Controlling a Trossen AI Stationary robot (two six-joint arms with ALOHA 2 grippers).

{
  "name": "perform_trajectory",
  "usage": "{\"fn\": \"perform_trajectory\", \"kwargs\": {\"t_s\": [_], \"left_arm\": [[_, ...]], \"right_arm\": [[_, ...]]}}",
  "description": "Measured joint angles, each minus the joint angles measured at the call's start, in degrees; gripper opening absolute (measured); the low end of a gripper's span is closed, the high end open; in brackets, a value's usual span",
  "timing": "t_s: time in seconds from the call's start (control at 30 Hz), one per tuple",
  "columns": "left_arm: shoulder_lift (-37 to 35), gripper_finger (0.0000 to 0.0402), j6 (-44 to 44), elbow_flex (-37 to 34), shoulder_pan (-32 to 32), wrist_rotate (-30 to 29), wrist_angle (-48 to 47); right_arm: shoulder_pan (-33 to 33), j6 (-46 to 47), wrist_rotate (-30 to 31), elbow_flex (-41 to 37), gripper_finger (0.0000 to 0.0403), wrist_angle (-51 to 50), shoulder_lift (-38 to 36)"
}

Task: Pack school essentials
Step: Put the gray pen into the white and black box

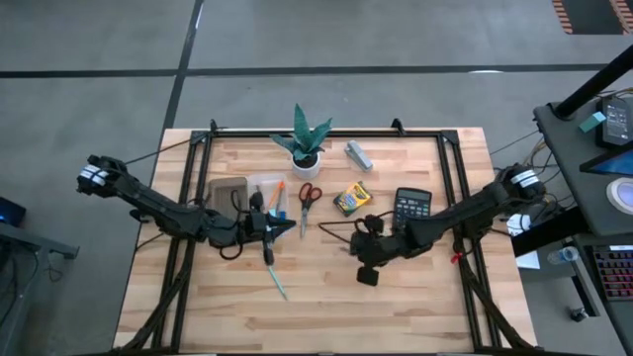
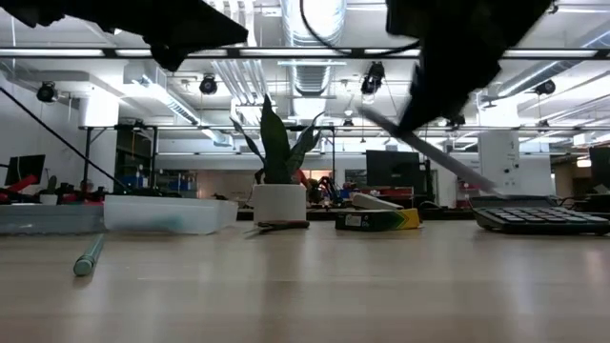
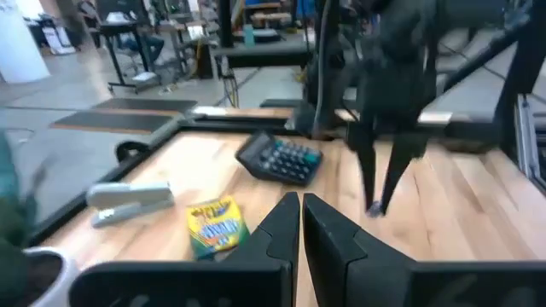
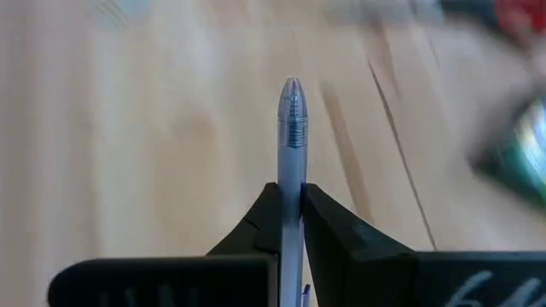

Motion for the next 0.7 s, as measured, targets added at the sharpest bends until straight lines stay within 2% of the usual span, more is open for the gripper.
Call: {"fn": "perform_trajectory", "kwargs": {"t_s": [0.17,0.3,0.4,0.5,0.6,0.7], "left_arm": [[5.1,0.0012,0.1,-0.1,0.2,5.1,7.8],[8.5,0.0058,0.0,0.0,0.6,6.1,12.8],[10.8,0.0105,0.0,0.0,1.1,6.2,16.5],[13.9,0.0143,1.0,0.0,1.2,7.5,21.6],[17.0,0.0165,3.1,0.0,1.3,11.7,26.3],[20.3,0.017,3.2,0.0,1.8,14.3,32.8]], "right_arm": [[-0.4,-9.7,0.4,-7.6,0.0018,29.2,-3.8],[-1.1,-17.9,0.4,-10.4,0.0018,47.4,-3.6],[-1.8,-21.5,0.3,-10.3,0.0018,53.7,-2.9],[-2.7,-23.0,0.3,-9.4,0.0018,54.7,-2.4],[-3.2,-23.4,0.3,-9.0,0.0018,54.6,-2.4],[-3.5,-23.4,0.3,-9.0,0.0018,54.6,-2.4]]}}
